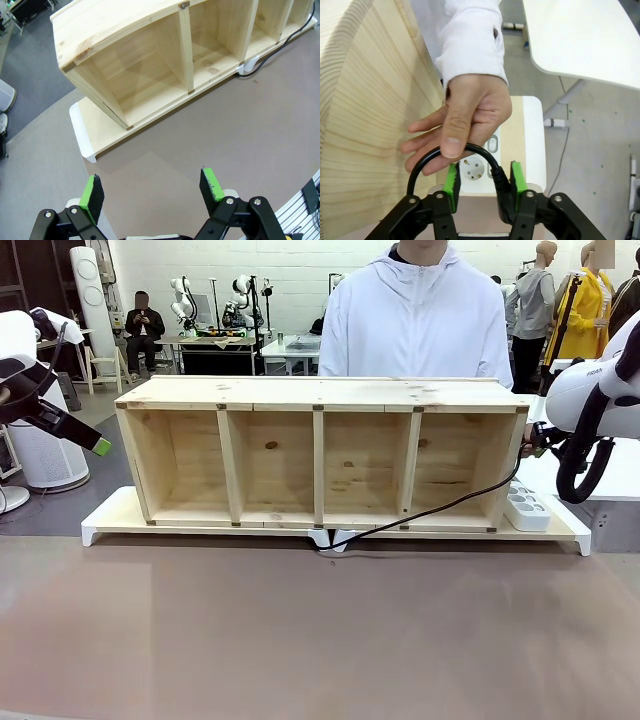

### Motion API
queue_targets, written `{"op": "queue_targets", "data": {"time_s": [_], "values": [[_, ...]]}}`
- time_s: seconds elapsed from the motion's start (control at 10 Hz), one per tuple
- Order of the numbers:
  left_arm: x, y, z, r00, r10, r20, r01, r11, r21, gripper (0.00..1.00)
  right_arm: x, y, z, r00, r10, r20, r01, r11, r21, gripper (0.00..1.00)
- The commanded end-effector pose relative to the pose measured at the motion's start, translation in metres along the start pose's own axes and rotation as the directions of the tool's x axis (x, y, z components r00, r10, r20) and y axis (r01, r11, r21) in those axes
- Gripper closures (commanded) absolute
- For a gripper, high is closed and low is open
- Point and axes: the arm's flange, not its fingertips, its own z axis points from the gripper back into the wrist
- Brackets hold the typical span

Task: Perform cable management.
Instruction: Release the Power Cable when the human grasps it.

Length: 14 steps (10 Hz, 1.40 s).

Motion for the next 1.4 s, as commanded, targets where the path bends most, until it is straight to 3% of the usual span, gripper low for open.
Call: {"op": "queue_targets", "data": {"time_s": [0.0, 0.1, 0.2, 0.3, 1.3], "values": [[-0.0003, 0.0005, -0.0001, 1.0, 0.005, -0.001, -0.005, 1.0, -0.003, 0.0, 0.0011, -0.0025, 0.0012, 1.0, 0.014, -0.011, -0.014, 1.0, 0.019, 0.07], [-0.0003, 0.0005, -0.0001, 1.0, 0.005, -0.001, -0.005, 1.0, -0.003, 0.0, 0.0007, -0.0024, 0.0013, 1.0, 0.014, -0.012, -0.014, 1.0, 0.018, 0.23], [-0.0003, 0.0005, -0.0001, 1.0, 0.005, -0.001, -0.005, 1.0, -0.003, 0.0, 0.0009, -0.0008, 0.0011, 0.999, 0.022, 0.028, -0.021, 1.0, -0.017, 0.0], [-0.0003, 0.0005, -0.0001, 1.0, 0.005, -0.001, -0.005, 1.0, -0.003, 0.0, -0.0003, 0.0001, -0.0003, 1.0, 0.0, -0.003, 0.0, 1.0, 0.0, 0.0], [-0.0003, 0.0005, -0.0001, 1.0, 0.005, -0.001, -0.005, 1.0, -0.003, 0.0, -0.0003, 0.0001, -0.0003, 1.0, 0.0, -0.003, 0.0, 1.0, 0.0, 0.0]]}}
